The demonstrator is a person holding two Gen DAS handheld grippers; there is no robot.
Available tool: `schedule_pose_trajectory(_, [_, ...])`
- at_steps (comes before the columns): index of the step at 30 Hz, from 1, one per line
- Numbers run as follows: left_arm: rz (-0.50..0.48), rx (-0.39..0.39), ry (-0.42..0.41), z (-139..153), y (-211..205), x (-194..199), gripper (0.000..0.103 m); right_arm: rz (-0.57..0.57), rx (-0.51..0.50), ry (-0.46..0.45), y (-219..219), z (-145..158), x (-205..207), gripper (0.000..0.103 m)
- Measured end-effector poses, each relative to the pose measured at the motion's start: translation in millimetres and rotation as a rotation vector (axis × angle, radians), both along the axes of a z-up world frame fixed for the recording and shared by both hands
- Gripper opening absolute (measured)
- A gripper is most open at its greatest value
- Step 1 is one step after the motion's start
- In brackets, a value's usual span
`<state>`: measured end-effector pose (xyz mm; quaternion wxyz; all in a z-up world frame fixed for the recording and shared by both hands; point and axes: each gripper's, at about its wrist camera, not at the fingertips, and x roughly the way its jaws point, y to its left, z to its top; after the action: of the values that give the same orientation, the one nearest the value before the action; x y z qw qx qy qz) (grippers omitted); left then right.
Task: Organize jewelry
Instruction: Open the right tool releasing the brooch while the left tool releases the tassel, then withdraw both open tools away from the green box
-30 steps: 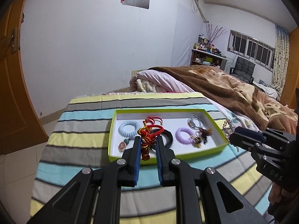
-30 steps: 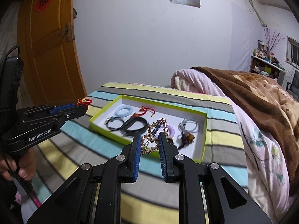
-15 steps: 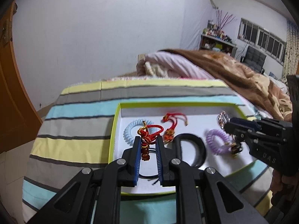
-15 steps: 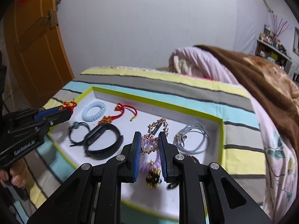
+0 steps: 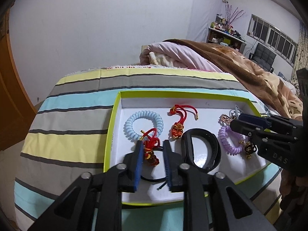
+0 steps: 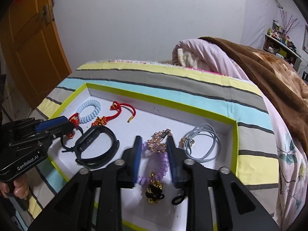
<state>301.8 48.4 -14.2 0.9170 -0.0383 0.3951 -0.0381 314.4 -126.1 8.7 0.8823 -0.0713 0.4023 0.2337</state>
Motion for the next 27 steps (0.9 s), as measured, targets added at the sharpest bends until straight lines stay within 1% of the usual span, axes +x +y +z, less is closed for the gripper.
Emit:
schedule_pose_trajectory(2, [0.003,-0.01,-0.011,4,1,-5,0.029,-0.002,0.007,-0.019,-2,6,-7,0.038])
schedule_pose_trajectory(6, [0.004,0.004,-0.05,17,-2,-23,0.029,-0.003,0.018,-0.057,-5,21,-26,0.038])
schedule_pose_trajectory(13, [0.009,0.009,-0.108,39,-11,-70,0.033,-0.024,0.035,-0.123,-15,46,-81,0.038])
schedule_pose_trajectory(21, [0.029,0.022,-0.167,52,-20,-132,0.033,-0.063,0.054,-0.172,-33,59,-150,0.038])
schedule_pose_trajectory(27, [0.043,0.024,-0.181,55,-23,-166,0.033,-0.065,0.052,-0.184,-39,60,-195,0.038])
